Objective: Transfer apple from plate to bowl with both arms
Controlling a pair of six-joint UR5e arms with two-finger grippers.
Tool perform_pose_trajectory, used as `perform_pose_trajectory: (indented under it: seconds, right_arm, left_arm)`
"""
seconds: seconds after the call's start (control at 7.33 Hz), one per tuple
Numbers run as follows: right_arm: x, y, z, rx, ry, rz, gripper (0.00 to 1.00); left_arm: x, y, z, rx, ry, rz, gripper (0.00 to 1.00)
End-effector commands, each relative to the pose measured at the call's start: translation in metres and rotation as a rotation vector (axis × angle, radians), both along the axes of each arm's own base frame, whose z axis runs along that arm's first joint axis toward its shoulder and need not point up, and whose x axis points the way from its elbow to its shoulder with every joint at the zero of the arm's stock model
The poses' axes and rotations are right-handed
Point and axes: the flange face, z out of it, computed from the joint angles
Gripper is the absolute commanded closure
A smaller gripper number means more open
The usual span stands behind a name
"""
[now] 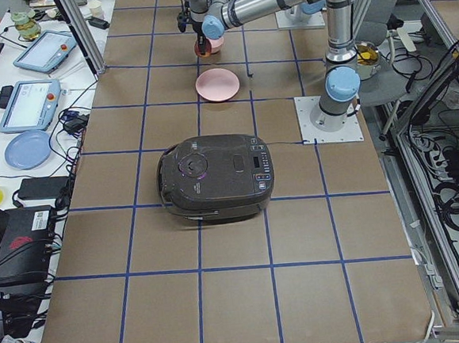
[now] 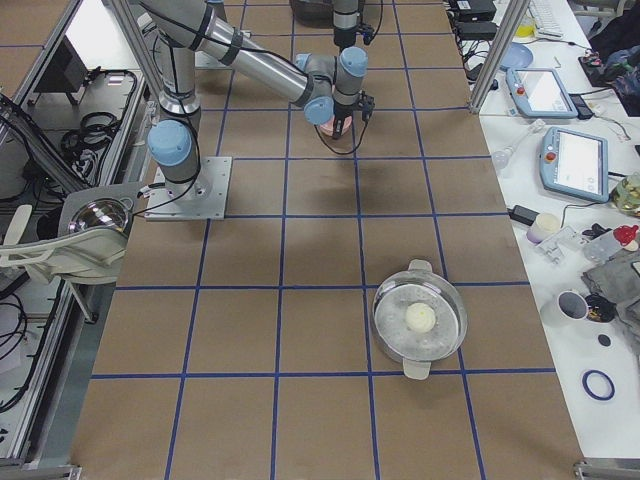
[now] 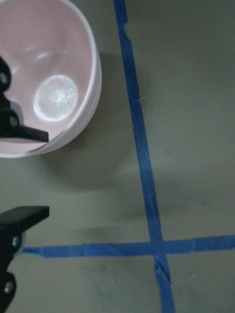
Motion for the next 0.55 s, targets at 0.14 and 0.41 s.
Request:
perform_pose_trajectory:
  seconds: [0.14, 0.41]
  right_arm:
    - [-0.133, -0.042, 0.051, -0.025, 0.06, 0.015, 0.0]
    - [-0.14, -0.038, 0.078, -0.067, 0.078, 0.011, 0.0]
  left_arm:
    - [-0.019, 0.014, -0.01, 0.049, 0.051, 0.044, 0.95]
    - [-0.065, 0.026, 0.005, 0.016, 0.087, 0.061, 0.95]
